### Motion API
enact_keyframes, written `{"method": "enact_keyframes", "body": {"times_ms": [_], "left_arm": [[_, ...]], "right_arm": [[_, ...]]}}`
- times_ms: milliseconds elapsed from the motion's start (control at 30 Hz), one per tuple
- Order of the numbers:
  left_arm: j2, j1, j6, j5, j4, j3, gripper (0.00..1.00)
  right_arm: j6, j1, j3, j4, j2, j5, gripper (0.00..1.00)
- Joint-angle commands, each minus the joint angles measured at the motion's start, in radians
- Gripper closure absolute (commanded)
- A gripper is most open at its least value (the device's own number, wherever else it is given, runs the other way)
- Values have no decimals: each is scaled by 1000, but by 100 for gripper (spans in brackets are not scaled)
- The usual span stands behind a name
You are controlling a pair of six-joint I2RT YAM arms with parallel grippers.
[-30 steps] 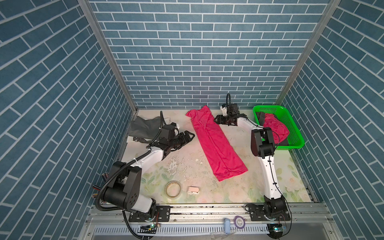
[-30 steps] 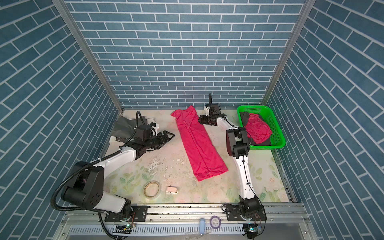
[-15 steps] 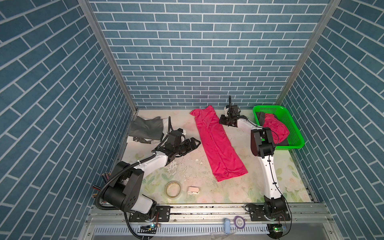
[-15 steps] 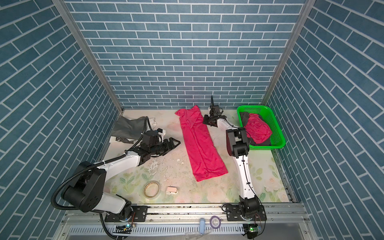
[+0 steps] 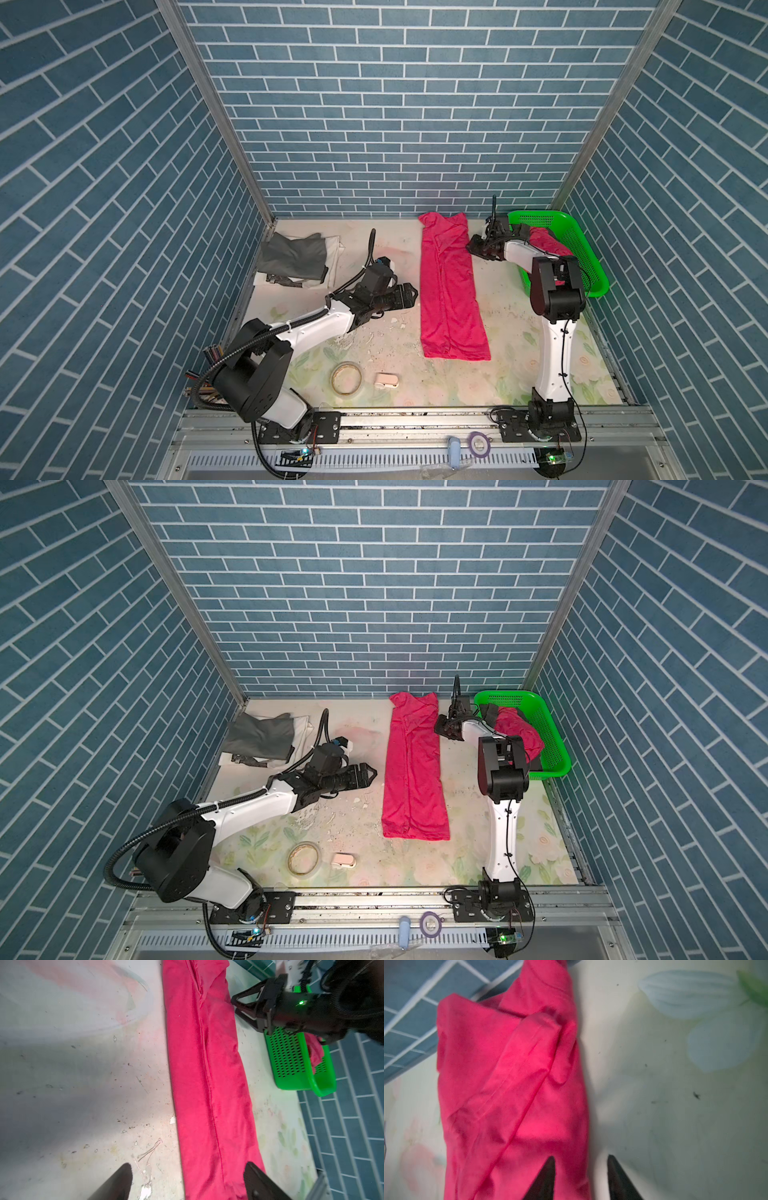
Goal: Fold and stack the t-shirts
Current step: 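Move both grippers to the strip's near end and grasp its corners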
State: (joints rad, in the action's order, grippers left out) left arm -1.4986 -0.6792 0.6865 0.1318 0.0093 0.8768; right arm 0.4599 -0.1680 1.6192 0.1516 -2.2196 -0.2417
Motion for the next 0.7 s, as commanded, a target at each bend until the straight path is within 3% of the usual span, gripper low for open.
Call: {"method": "enact_keyframes", "body": {"times_ms": [0, 67, 167, 200, 433, 600, 667], "left_arm": [[49, -52, -125, -283, -125, 19, 14], [65, -37, -79, -292, -143, 2, 14], [84, 13, -89, -19, -36, -71, 14], [97, 14, -69, 25, 9, -100, 14], [104, -78, 35, 206, 120, -203, 14], [103, -113, 131, 296, 170, -267, 14], [87, -122, 160, 312, 169, -287, 14]], "right_arm": [[-14, -17, -89, 11, 195, -35, 40], [-16, -28, -187, 10, 302, -35, 33], [-13, -60, -344, 34, 448, -31, 27], [-13, -71, -399, 51, 491, -15, 27], [39, -94, -910, 136, 946, 9, 24], [83, -111, -1101, 255, 1176, 0, 25], [148, -137, -1187, 213, 1237, -43, 30]]}}
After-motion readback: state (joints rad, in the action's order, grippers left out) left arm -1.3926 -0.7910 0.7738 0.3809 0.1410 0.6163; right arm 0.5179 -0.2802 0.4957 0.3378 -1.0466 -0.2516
